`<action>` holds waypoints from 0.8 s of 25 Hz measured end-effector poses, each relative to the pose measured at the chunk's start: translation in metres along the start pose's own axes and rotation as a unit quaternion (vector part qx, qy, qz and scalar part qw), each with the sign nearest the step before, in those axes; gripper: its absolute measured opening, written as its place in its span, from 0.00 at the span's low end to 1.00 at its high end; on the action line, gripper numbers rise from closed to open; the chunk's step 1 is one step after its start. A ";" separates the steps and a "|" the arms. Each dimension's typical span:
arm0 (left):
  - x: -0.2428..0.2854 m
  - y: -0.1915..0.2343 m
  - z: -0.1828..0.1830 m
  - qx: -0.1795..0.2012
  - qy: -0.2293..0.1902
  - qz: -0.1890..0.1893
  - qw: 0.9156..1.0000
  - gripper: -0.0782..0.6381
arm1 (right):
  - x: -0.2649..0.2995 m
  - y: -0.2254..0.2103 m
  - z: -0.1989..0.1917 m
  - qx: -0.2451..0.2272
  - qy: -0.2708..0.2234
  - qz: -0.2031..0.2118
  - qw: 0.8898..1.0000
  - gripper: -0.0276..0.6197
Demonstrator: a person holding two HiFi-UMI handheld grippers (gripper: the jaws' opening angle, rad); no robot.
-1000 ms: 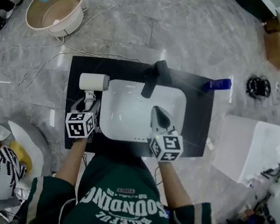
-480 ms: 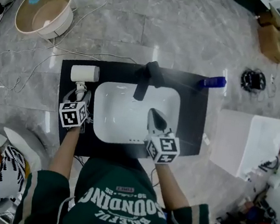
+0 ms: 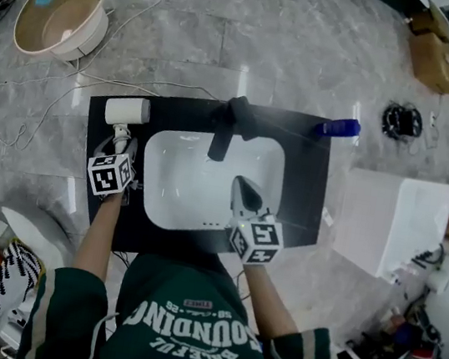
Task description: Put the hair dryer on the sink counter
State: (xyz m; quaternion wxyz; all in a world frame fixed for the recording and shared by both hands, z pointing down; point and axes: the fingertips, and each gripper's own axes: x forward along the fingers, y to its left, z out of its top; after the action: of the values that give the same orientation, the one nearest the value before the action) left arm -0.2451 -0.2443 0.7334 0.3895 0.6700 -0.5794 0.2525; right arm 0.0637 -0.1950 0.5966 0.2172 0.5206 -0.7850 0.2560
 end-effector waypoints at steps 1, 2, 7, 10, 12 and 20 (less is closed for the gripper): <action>0.001 0.000 0.000 0.000 -0.001 0.000 1.000 0.42 | 0.000 0.000 -0.001 0.001 0.001 0.000 1.000 0.05; 0.001 0.001 0.001 -0.001 -0.001 -0.001 1.000 0.42 | 0.000 0.000 -0.002 0.002 0.001 0.001 1.000 0.04; 0.006 0.000 0.003 0.001 0.001 -0.006 1.000 0.42 | -0.001 0.001 -0.006 0.003 0.003 0.001 1.000 0.05; 0.007 -0.003 0.002 0.008 0.007 -0.012 1.000 0.42 | -0.001 0.003 -0.008 0.001 0.004 0.006 1.000 0.04; 0.008 -0.004 0.002 0.014 0.010 -0.015 1.000 0.43 | -0.002 0.004 -0.007 0.000 0.002 0.008 1.000 0.05; -0.012 -0.005 0.005 0.028 0.001 -0.007 1.000 0.44 | -0.009 0.004 0.000 -0.002 -0.017 0.010 1.000 0.05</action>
State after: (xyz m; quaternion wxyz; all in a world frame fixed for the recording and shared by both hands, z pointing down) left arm -0.2437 -0.2415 0.7196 0.3729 0.6845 -0.5667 0.2669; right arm 0.0629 -0.1871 0.5902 0.2022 0.5168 -0.7941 0.2480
